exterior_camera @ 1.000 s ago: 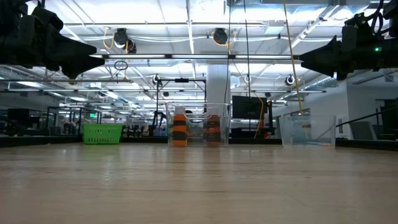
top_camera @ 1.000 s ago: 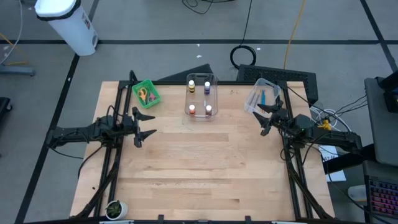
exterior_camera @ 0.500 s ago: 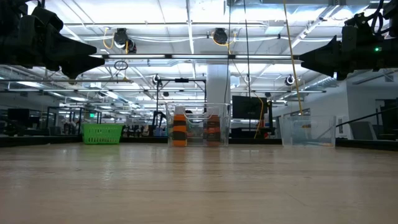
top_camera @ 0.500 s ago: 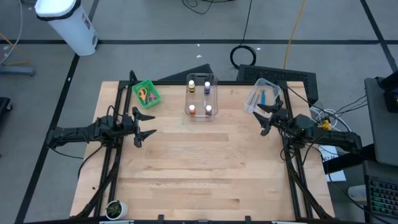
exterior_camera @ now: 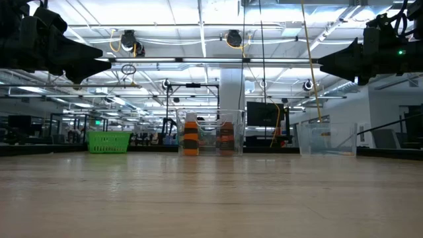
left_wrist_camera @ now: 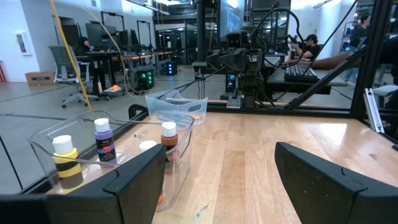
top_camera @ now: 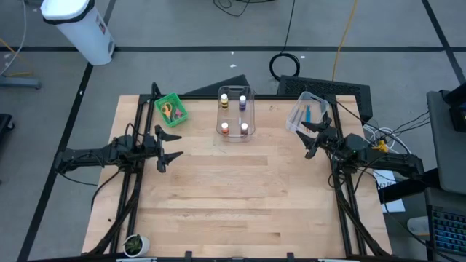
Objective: Pick & Place Paint Supplies
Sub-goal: Return to Home Position
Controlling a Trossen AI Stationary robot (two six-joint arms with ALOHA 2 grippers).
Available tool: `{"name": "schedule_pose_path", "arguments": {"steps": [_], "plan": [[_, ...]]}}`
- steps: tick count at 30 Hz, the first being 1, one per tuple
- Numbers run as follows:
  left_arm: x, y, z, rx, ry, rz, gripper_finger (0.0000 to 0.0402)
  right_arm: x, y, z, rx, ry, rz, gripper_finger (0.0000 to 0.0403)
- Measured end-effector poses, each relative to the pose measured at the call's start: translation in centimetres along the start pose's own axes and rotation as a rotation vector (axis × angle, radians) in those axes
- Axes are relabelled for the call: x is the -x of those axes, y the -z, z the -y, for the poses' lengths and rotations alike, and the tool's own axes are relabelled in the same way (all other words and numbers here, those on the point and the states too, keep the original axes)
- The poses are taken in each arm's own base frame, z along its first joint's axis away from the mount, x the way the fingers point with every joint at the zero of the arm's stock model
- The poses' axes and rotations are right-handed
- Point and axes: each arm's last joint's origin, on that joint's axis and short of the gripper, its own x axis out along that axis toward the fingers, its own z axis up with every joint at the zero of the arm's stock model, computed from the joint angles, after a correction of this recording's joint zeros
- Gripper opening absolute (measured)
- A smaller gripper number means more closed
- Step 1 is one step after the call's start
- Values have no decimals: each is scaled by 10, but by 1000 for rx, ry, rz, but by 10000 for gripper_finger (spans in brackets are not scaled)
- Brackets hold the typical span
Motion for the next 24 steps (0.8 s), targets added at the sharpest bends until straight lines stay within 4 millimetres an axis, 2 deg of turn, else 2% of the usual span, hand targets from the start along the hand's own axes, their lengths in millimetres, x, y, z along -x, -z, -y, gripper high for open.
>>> {"name": "schedule_pose_path", "arguments": {"steps": [24], "plan": [[0,0,0,0,0,0,308,0,0,0,0,0,0,213]]}}
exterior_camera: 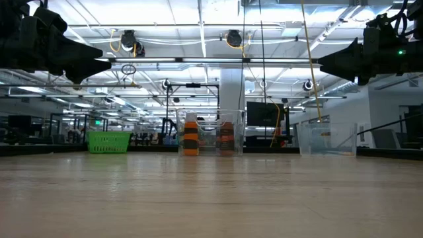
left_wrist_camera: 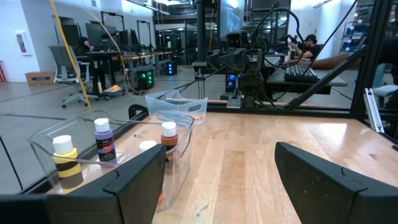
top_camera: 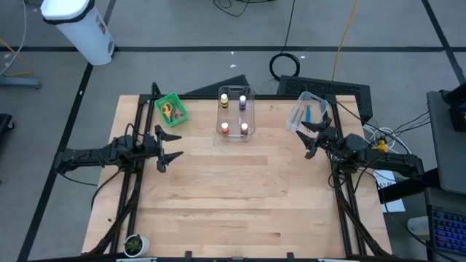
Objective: Pick & Place Paint Supplies
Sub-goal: Return to Home Position
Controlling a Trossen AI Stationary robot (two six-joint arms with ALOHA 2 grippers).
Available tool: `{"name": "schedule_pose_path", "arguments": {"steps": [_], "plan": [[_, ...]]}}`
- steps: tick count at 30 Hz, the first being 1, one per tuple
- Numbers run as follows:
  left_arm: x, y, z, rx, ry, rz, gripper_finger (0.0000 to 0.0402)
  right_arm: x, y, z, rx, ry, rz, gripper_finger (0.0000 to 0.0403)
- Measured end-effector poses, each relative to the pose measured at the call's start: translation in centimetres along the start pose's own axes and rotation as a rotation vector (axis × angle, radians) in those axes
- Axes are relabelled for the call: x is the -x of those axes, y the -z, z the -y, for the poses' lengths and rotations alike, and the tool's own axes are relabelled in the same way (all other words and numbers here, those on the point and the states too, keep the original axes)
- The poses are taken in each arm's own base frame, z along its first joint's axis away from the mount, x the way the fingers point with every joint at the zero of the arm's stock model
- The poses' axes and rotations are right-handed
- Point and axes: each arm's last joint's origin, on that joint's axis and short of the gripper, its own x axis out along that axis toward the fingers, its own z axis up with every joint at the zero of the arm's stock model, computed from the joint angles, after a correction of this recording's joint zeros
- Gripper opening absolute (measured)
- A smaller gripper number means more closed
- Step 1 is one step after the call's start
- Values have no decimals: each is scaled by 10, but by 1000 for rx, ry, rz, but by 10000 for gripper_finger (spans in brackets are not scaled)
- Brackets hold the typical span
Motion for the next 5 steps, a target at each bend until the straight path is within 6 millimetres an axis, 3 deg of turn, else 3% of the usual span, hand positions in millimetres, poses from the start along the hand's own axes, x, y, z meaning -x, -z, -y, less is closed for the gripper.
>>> {"name": "schedule_pose_path", "arguments": {"steps": [5], "plan": [[0,0,0,0,0,0,308,0,0,0,0,0,0,215]]}}
